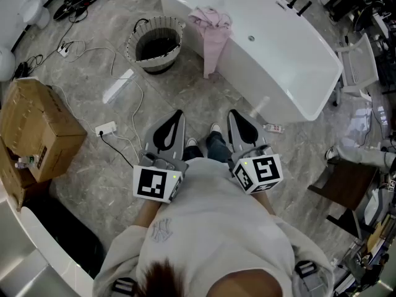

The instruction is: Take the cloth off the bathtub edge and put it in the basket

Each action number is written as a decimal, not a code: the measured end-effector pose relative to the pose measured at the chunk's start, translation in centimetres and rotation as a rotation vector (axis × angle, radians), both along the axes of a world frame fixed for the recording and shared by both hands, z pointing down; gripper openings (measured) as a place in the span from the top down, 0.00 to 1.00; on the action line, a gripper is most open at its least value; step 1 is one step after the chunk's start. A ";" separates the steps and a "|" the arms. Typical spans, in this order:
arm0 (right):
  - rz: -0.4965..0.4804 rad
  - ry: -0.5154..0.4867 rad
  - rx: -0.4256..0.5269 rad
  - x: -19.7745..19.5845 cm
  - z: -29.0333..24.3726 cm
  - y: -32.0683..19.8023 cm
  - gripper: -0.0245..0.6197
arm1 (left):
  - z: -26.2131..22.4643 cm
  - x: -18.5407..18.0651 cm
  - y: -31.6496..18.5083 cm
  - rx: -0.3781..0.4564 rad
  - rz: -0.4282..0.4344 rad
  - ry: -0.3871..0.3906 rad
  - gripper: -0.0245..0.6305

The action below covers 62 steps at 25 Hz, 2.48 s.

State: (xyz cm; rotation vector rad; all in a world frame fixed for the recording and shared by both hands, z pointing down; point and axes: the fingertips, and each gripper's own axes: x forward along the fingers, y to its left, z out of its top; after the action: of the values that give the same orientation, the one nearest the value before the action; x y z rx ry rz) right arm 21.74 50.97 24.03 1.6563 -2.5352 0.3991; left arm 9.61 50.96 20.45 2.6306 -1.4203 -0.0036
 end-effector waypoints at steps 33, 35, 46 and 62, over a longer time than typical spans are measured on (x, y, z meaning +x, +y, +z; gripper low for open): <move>-0.016 0.010 -0.016 -1.2 0.3 -0.4 0.96 | 0.4 -2.1 -0.6 0.052 0.030 -0.046 0.94; -0.026 0.008 -0.029 -1.1 0.7 -1.1 0.96 | 0.5 -2.3 -1.3 0.048 0.017 -0.049 0.94; -0.118 -0.016 -0.046 -0.3 1.0 -7.5 0.96 | 0.7 -1.9 -7.0 0.005 -0.091 -0.021 0.94; -0.147 -0.017 -0.012 6.3 1.2 -16.9 0.96 | 0.1 3.3 -15.3 0.036 -0.155 -0.036 0.94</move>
State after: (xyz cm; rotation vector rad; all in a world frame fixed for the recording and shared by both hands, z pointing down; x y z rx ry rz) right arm 28.08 34.10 25.21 1.4565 -2.6392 0.4164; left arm 12.90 35.68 20.59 2.5537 -1.6472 -0.0002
